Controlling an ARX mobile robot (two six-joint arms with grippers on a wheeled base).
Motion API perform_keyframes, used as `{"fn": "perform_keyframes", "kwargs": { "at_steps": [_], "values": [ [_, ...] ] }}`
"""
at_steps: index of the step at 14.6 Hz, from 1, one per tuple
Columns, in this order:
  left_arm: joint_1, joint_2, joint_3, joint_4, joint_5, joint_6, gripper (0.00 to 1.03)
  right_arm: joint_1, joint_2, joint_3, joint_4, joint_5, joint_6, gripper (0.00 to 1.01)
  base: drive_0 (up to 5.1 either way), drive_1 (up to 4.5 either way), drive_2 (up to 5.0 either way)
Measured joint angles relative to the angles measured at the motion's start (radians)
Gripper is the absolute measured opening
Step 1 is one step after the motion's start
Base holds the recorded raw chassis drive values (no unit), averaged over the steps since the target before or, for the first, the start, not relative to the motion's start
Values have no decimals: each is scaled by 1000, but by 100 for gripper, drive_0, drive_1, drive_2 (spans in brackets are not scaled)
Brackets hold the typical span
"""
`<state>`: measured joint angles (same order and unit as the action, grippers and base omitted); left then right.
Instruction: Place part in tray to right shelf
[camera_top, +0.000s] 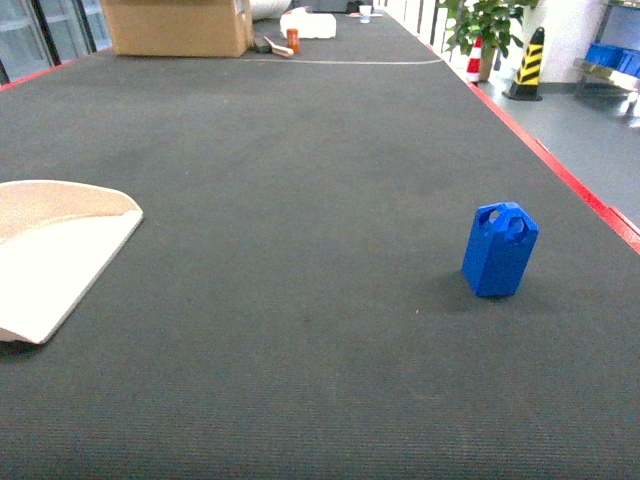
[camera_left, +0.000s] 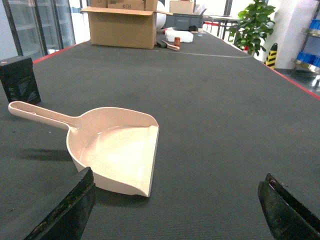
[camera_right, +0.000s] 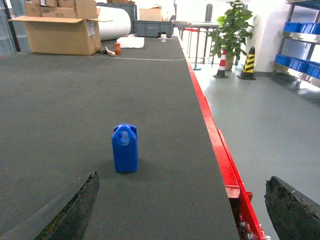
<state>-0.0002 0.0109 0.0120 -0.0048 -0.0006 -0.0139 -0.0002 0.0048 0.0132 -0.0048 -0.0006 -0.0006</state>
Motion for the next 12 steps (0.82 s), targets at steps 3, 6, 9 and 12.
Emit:
{"fn": "perform_keyframes", "kwargs": {
  "at_steps": [3,6,9,12],
  "values": [
    [10,100,60,-153,-12,-103,98,0,0,0,0,0,0,98,0,0,0],
    [300,493,122,119,280,-423,98,0,0,0,1,0,0,98,0,0,0],
    [492,1141,319,567,409,-575,98,0,0,0,1,0,0,98,0,0,0],
    [547,1620,579,662,360,-592,98,0,0,0,0,0,0,98,0,0,0]
  ]
}}
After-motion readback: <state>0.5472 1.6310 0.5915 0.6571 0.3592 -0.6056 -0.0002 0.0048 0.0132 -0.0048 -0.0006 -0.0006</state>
